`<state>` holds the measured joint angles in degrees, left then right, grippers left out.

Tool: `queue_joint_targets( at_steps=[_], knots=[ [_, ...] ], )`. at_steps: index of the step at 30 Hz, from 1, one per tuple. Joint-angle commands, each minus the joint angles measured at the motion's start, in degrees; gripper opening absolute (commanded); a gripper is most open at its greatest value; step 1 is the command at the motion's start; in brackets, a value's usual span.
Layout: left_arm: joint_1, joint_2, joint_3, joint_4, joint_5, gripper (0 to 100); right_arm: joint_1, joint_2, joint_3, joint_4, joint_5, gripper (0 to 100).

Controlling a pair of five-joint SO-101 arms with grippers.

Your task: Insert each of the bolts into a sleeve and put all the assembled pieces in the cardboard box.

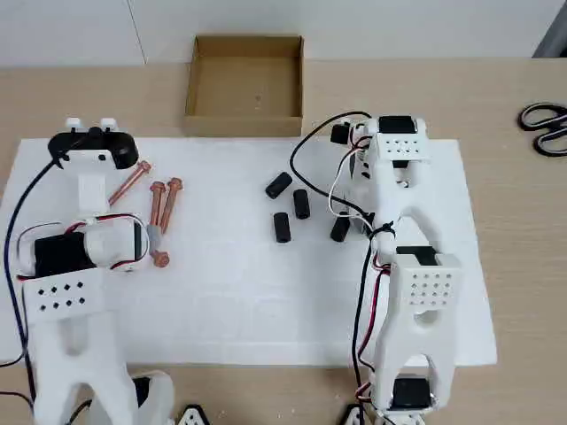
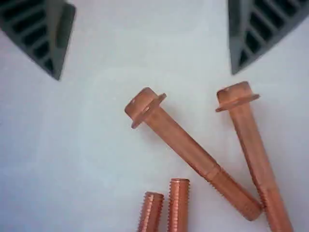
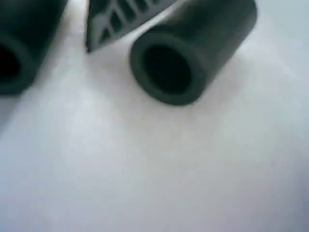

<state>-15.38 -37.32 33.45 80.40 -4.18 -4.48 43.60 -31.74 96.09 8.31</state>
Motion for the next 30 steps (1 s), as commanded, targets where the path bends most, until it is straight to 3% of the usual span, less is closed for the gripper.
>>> queue_joint_targets(
  at_steps=[1, 6, 12, 22, 30],
  knots=[
    [0.0, 0.0, -0.1, -0.6, 0.3, 21, 1.0, 1.6, -0.3, -1.9, -0.5, 15.4],
    [0.0, 0.0, -0.1, -0.7, 0.3, 21, 1.1, 2.0, -0.3, -1.9, -0.7, 13.8],
    [0.0, 0.0, -0.1, -0.7, 0.2, 21, 0.8, 1.5, -0.4, -1.9, -0.2, 0.6],
    [-0.3, 0.1, -1.1, 1.8, 0.2, 21, 1.1, 1.5, -8.0, 2.6, -0.2, 0.6],
    [-0.3, 3.9, -11.3, 10.2, 0.0, 21, 1.1, -2.7, -9.5, 2.8, -0.1, 0.5]
  ],
)
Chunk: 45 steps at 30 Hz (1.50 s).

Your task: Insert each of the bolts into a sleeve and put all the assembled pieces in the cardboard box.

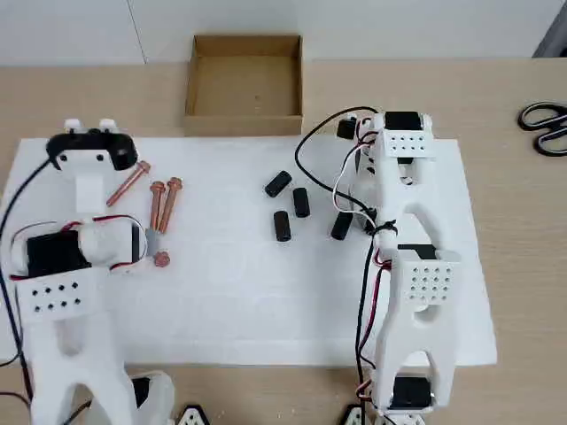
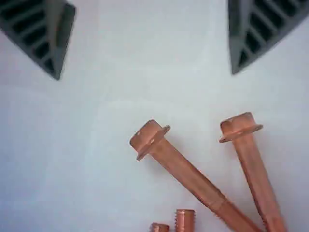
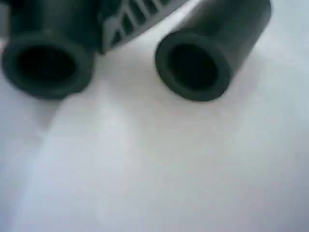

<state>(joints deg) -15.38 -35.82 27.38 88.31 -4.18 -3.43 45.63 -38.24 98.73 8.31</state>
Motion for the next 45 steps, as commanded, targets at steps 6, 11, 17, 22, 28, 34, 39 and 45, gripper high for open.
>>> queue_joint_targets(
  at_steps=[6, 11, 17, 22, 28, 34, 39, 45],
  knots=[
    [-0.3, 19.4, -16.0, 2.7, -3.5, 21, -0.1, -12.4, -3.0, 0.2, -0.1, 0.4],
    [-0.4, 35.8, -24.8, -2.6, -6.8, 21, 0.1, -18.3, -3.0, 0.2, -0.1, 0.4],
    [-0.4, 53.8, -36.0, -6.2, -6.6, 21, 0.1, -19.3, -2.9, 0.2, -0.4, 0.4],
    [-0.4, 64.5, -45.3, -6.0, -5.5, 21, 0.1, -19.3, -2.9, 0.2, -0.4, 0.4],
    [-2.0, 72.9, -55.2, -5.7, -1.9, 21, 0.1, -19.3, -2.9, 0.2, -0.5, 0.4],
    [-2.1, 78.2, -60.6, -3.8, -1.7, 21, 0.0, -19.3, -2.9, 0.2, -0.5, 0.4],
    [-2.2, 80.2, -61.1, -3.7, -1.7, 21, 0.0, -19.2, -2.9, 0.2, -0.5, 0.4],
    [-1.9, 80.1, -61.1, -3.7, -1.7, 18, 0.0, -19.2, -2.9, 0.2, -0.5, 0.4]
  ],
)
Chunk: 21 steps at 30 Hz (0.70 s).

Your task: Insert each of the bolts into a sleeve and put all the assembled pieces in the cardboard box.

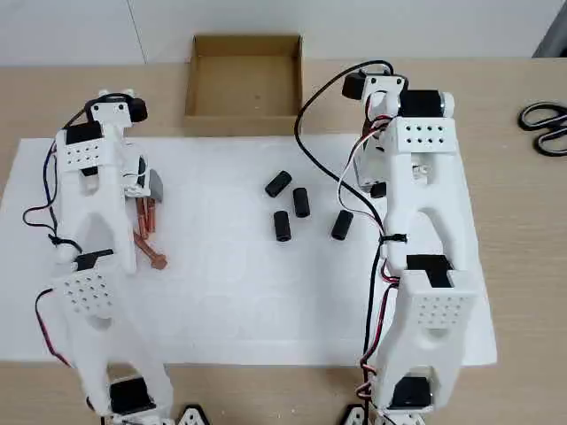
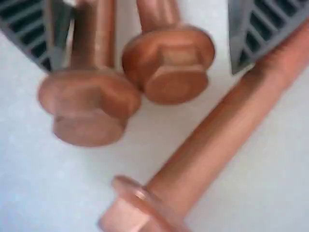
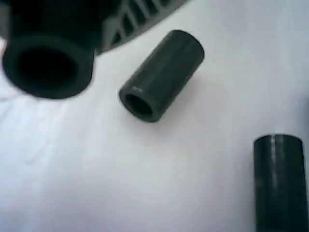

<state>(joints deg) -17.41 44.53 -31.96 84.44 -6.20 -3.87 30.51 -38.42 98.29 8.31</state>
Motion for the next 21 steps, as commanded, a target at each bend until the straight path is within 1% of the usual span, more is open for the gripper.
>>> queue_joint_targets(
  at_steps=[1, 4, 6, 10, 17, 21],
  knots=[
    [0.2, -0.4, -1.9, 0.2, 0.4, 16, 0.4, -4.1, -2.7, 0.7, -0.5, 0.4],
    [0.2, -0.4, -1.9, 0.2, 0.4, 11, 0.4, -4.1, -2.7, 0.7, -0.5, 0.4],
    [0.2, -0.4, -1.9, 0.4, 0.4, 9, 0.4, -4.1, -2.7, 0.7, -0.5, 0.4],
    [1.1, -0.4, -4.3, 4.5, 0.4, 9, 0.4, -4.1, -2.7, 0.6, -0.5, 0.4],
    [3.2, -0.4, -13.8, 12.9, 0.4, 9, 0.3, -4.1, -2.7, 0.6, -0.5, 0.4],
    [4.0, -0.4, -16.8, 15.1, 0.4, 9, 0.3, -4.1, -2.7, 0.6, -0.5, 0.4]
  ],
)
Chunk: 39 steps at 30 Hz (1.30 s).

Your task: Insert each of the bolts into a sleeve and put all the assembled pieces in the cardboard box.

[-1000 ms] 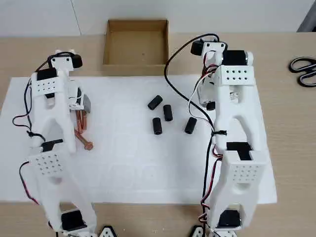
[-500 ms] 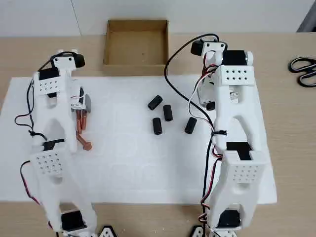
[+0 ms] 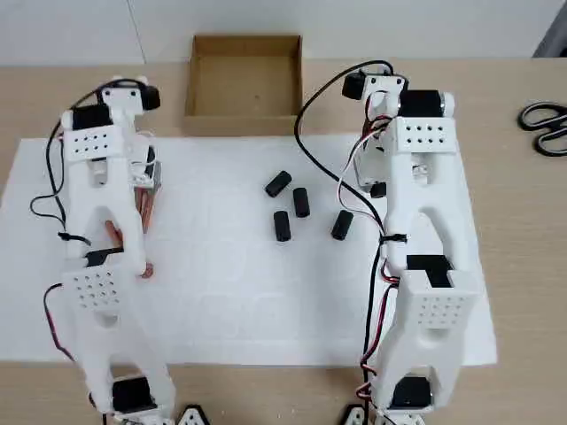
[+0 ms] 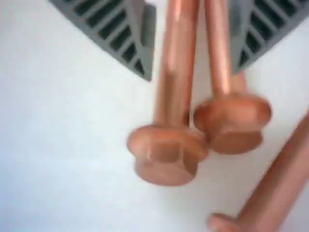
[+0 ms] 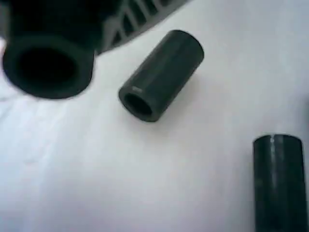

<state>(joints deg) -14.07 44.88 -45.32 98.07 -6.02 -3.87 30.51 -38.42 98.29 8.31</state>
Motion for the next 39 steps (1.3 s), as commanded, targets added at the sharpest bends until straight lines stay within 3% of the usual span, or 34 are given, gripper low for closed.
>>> queue_joint_targets(
  at_steps=[1, 39],
  knots=[
    [0.6, -0.7, -3.6, 1.6, 0.2, 9, 0.3, -4.1, -2.7, 0.6, -0.5, 0.4],
    [-2.6, 6.9, -3.0, -1.4, 1.4, 9, 0.3, -4.0, -2.5, 0.4, -0.5, 0.4]
  ],
)
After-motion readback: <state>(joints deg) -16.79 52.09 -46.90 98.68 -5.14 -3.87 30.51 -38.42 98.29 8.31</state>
